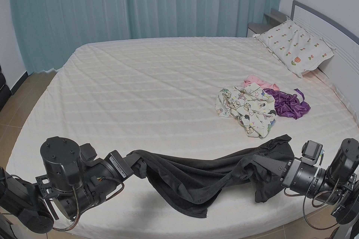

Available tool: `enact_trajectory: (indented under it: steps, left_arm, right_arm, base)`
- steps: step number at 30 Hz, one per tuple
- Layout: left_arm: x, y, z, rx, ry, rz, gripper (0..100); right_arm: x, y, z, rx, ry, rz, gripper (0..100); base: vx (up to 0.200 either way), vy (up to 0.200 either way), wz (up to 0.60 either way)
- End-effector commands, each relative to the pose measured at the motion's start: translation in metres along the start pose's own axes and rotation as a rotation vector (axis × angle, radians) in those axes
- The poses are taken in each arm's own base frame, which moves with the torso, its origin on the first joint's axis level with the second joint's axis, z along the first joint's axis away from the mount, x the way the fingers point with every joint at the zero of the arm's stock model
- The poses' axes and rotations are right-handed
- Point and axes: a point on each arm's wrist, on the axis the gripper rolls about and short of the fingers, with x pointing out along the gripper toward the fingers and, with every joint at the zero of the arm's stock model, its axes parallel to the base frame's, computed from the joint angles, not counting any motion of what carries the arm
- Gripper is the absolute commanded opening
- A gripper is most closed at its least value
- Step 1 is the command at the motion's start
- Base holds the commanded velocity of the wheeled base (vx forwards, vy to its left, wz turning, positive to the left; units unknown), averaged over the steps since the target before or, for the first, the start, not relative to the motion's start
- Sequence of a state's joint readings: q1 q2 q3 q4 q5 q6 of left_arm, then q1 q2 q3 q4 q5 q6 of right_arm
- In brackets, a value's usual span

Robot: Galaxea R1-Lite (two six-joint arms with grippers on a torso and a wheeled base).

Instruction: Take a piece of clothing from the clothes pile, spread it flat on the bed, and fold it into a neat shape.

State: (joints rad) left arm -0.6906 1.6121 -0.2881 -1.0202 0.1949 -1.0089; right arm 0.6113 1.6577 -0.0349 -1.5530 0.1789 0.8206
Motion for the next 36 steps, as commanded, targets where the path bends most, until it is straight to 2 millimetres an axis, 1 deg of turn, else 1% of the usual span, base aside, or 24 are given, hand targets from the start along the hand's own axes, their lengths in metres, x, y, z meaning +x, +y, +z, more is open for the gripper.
enact_trajectory:
  steps: [1, 5, 13, 18, 22, 26, 27, 28, 30, 31, 32, 33, 34, 35, 36]
  left_arm:
    - [0.001, 0.001, -0.002, 0.003, 0.007, 0.006, 0]
    - [0.001, 0.0, -0.002, 0.003, 0.006, 0.005, 0]
    - [0.0, -0.002, 0.001, 0.003, -0.022, 0.003, 0]
    - [-0.001, -0.002, 0.002, 0.015, -0.03, 0.003, 0]
    - [-0.008, -0.003, 0.004, 0.091, -0.062, 0.008, 0]
    - [-0.021, -0.008, 0.011, 0.121, -0.107, -0.026, 0]
    - [-0.026, -0.011, 0.014, 0.119, -0.119, -0.043, 0]
    - [-0.029, -0.013, 0.015, 0.117, -0.127, -0.053, 0]
    - [-0.036, -0.014, 0.019, 0.135, -0.138, -0.058, 0]
    - [-0.044, -0.017, 0.022, 0.163, -0.151, -0.069, 0]
    - [-0.046, -0.018, 0.023, 0.169, -0.155, -0.073, 0]
    - [-0.057, -0.02, 0.027, 0.188, -0.164, -0.086, 0]
    - [-0.064, -0.023, 0.03, 0.187, -0.175, -0.1, 0]
    - [-0.064, -0.023, 0.03, 0.187, -0.175, -0.1, 0]
    - [-0.074, -0.032, 0.038, 0.176, -0.205, -0.137, 0]
  right_arm:
    - [0.0, 0.001, 0.001, -0.002, -0.006, 0.008, 0]
    - [0.0, 0.001, 0.0, -0.002, -0.005, 0.009, 0]
    - [0.0, 0.003, 0.001, -0.013, -0.013, 0.016, 0]
    - [-0.001, 0.006, 0.0, -0.061, -0.012, 0.027, 0]
    - [-0.005, 0.011, 0.002, -0.069, -0.026, 0.052, 0]
    - [-0.016, 0.024, 0.005, -0.084, -0.052, 0.122, 0]
    - [-0.016, 0.024, 0.005, -0.084, -0.052, 0.122, 0]
    - [-0.026, 0.032, 0.008, -0.092, -0.071, 0.167, 0]
    - [-0.035, 0.044, 0.013, -0.103, -0.115, 0.233, 0]
    - [-0.042, 0.05, 0.015, -0.108, -0.133, 0.271, 0]
    - [-0.045, 0.053, 0.015, -0.111, -0.14, 0.29, 0]
    - [-0.055, 0.062, 0.019, -0.123, -0.172, 0.347, 0]
    - [-0.06, 0.068, 0.023, -0.127, -0.191, 0.374, 0]
    - [-0.06, 0.068, 0.023, -0.127, -0.191, 0.374, 0]
    - [-0.065, 0.076, 0.03, -0.13, -0.215, 0.395, 0]
  base:
    - [0.0, 0.0, 0.0]
    - [0.0, 0.0, 0.0]
    - [-0.2, 0.0, 0.0]
    - [-0.2, 0.0, 0.0]
    - [-0.2, 0.0, 0.0]
    - [-0.2, 0.0, 0.0]
    - [-0.2, 0.0, 0.0]
    - [-0.2, 0.0, 0.0]
    - [-0.2, 0.0, 0.0]
    - [-0.2, 0.0, 0.0]
    - [-0.2, 0.0, 0.0]
    - [0.0, 0.0, 0.0]
    - [0.0, 0.0, 0.0]
    - [0.0, 0.0, 0.0]
    - [0.0, 0.0, 0.0]
